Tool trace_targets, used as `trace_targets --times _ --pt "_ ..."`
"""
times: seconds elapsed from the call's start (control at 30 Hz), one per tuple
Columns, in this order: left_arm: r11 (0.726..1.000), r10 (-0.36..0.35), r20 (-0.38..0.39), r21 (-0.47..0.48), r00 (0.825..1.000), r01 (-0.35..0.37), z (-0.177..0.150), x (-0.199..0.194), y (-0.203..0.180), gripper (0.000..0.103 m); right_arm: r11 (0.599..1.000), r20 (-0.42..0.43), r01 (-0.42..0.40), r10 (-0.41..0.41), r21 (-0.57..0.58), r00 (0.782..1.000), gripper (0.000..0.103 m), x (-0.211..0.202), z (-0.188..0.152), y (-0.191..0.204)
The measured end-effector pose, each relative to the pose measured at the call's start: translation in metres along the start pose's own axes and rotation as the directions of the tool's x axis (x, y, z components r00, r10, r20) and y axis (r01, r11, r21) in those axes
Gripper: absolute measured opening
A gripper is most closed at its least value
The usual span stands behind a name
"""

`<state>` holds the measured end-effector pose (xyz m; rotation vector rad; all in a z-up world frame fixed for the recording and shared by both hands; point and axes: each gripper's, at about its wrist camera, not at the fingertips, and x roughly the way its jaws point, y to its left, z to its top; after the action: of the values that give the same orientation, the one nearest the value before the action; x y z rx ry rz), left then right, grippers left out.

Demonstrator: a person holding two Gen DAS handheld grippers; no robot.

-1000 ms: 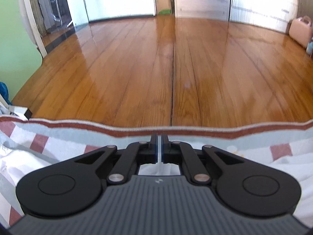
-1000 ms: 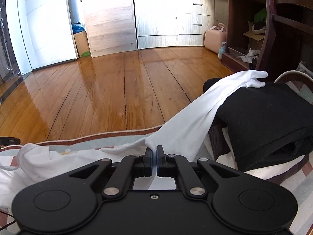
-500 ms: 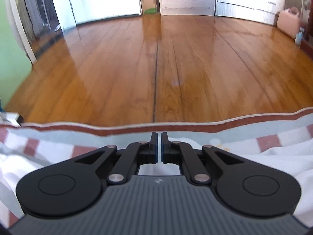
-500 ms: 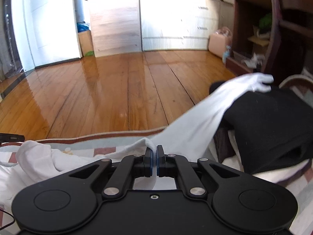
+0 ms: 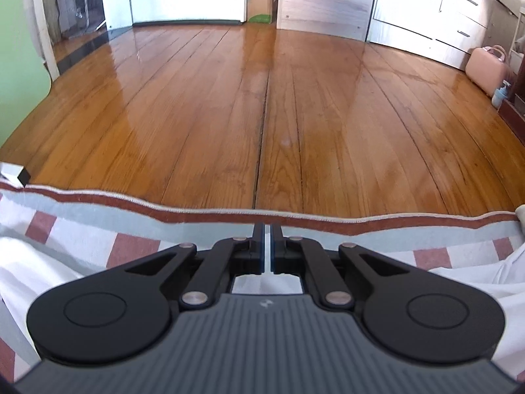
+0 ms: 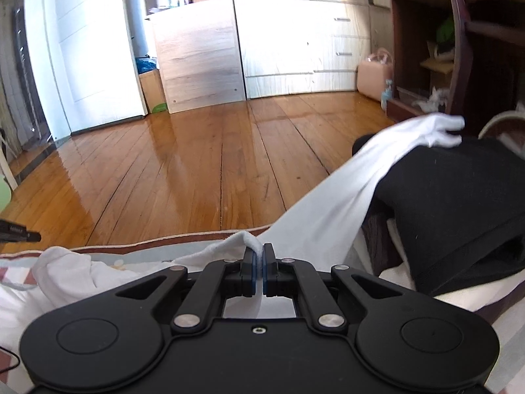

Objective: Fold clothes

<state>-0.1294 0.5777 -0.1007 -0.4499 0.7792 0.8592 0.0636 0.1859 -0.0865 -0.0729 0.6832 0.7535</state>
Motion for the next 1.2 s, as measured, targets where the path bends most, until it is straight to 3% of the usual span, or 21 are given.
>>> trace_targets --times 0.13,0.2,0.27,0.33,0.43,0.5,0.6,0.7,0.77,0.87,0.97,1.1,1.2 --pt "1.000 0.011 -0.141 -0.003 0.990 -0.011 -0.013 0.021 0.012 0.003 0.976 -0.075 -0.134 0.149 0.171 0.986 0.004 0.015 -0.004 -0.019" --pt "1.000 0.016 -0.210 -0.004 0.978 -0.017 -0.019 0.031 0.018 0.003 0.986 -0.131 -0.141 0.153 0.092 0.980 0.004 0.021 -0.011 -0.016" --pt "0.998 -0.001 -0.250 -0.056 0.968 -0.013 -0.023 0.039 0.029 0.003 0.995 -0.199 -0.092 0.083 -0.040 0.976 0.004 0.028 -0.022 -0.009" --pt "0.994 -0.030 -0.228 -0.111 0.973 0.005 -0.020 0.039 0.038 0.004 0.991 -0.256 -0.048 0.015 -0.126 0.967 0.004 0.036 -0.033 -0.005" --pt "0.993 -0.059 -0.134 -0.107 0.989 0.045 -0.013 0.025 0.034 0.007 0.993 -0.276 -0.113 0.115 0.023 0.954 0.004 0.041 -0.034 -0.017" --pt "0.991 -0.103 -0.065 -0.092 0.992 0.097 -0.011 0.013 0.028 0.024 0.991 -0.279 -0.130 0.135 0.033 0.951 0.004 0.045 -0.031 -0.017" --pt "0.988 -0.148 0.010 -0.050 0.989 0.148 -0.007 0.007 0.018 0.047 0.986 -0.288 -0.133 0.101 -0.096 0.952 0.004 0.045 -0.030 -0.007" --pt "0.983 -0.184 0.010 0.011 0.983 0.184 -0.002 0.022 0.000 0.062 0.974 -0.258 -0.147 0.100 -0.171 0.961 0.004 0.035 -0.028 -0.003" --pt "0.977 -0.215 -0.052 -0.007 0.975 0.215 0.000 0.047 -0.008 0.066 0.974 -0.234 -0.150 0.108 -0.170 0.966 0.004 0.025 -0.024 -0.009" --pt "0.983 -0.180 -0.171 -0.071 0.969 0.170 -0.006 0.088 -0.008 0.066 0.965 -0.206 -0.192 0.154 -0.179 0.966 0.004 0.016 -0.015 -0.015" --pt "0.997 -0.082 -0.265 -0.024 0.961 0.078 -0.019 0.096 -0.006 0.068 0.953 -0.220 -0.219 0.172 -0.212 0.960 0.004 0.016 -0.016 -0.017" --pt "0.997 -0.055 -0.283 -0.074 0.957 0.036 -0.037 0.071 0.017 0.068 0.919 -0.339 -0.358 0.287 -0.168 0.896 0.004 0.024 -0.022 -0.020" --pt "0.994 -0.066 -0.254 -0.102 0.965 0.041 -0.036 0.063 0.024 0.068 0.913 -0.418 -0.308 0.178 -0.268 0.891 0.005 0.039 -0.037 -0.013"
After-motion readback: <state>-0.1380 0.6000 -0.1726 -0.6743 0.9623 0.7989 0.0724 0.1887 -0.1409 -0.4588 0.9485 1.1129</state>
